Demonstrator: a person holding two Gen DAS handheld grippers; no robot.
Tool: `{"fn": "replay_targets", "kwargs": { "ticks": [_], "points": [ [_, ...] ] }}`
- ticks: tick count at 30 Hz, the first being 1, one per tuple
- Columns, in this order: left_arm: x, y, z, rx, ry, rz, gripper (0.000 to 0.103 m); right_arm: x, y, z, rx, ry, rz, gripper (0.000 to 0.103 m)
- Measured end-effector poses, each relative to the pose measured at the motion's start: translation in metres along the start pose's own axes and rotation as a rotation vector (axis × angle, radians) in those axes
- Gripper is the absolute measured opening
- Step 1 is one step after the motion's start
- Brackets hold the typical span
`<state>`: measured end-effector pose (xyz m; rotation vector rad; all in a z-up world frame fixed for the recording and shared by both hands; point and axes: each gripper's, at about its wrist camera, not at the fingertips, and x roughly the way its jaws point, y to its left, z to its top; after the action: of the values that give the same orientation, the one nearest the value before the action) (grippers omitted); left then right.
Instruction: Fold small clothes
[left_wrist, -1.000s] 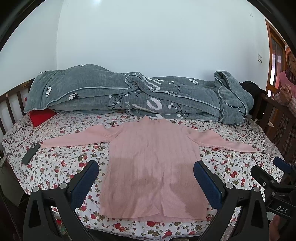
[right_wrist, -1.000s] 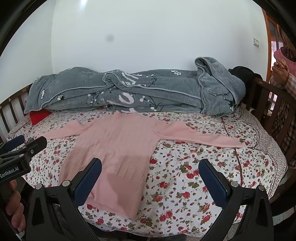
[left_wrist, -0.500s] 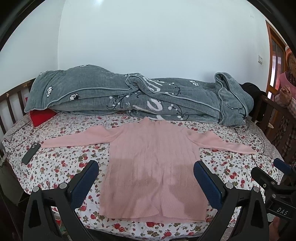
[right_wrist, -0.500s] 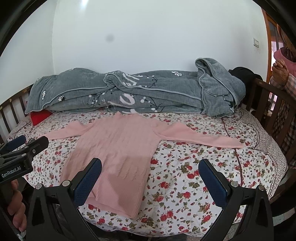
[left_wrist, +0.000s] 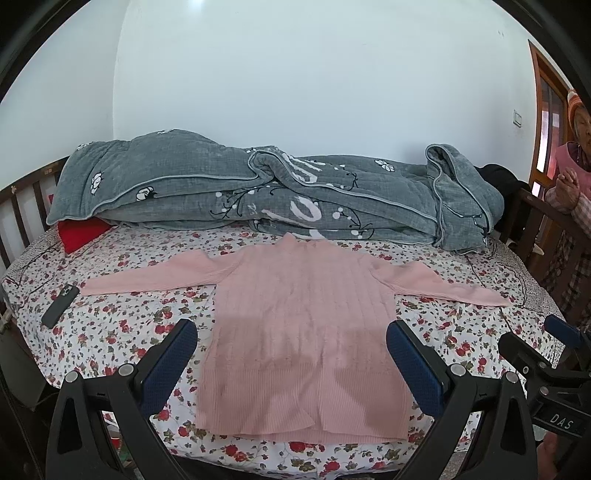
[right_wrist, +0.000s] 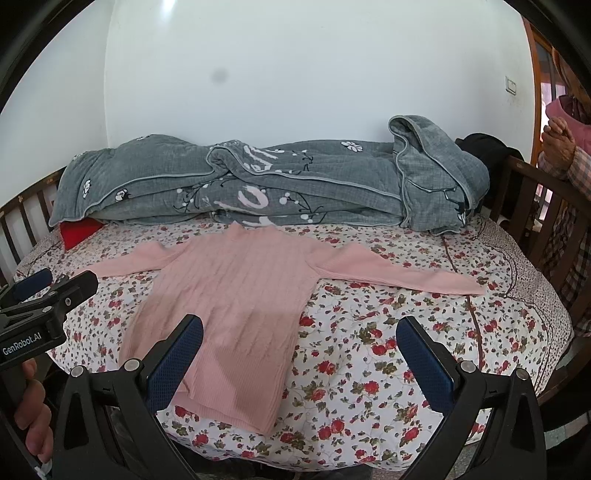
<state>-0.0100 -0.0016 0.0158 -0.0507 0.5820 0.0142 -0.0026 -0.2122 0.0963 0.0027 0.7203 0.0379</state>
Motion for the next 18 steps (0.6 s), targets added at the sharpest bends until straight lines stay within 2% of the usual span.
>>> {"fn": "replay_targets", "kwargs": {
  "ticks": [18],
  "points": [
    [-0.0002, -0.0029, 0.0002, -0.001, -0.001, -0.002, 0.103, -0.0009, -0.0006, -0.0006, 0.0, 0.0, 0.0, 0.102]
  ]
}}
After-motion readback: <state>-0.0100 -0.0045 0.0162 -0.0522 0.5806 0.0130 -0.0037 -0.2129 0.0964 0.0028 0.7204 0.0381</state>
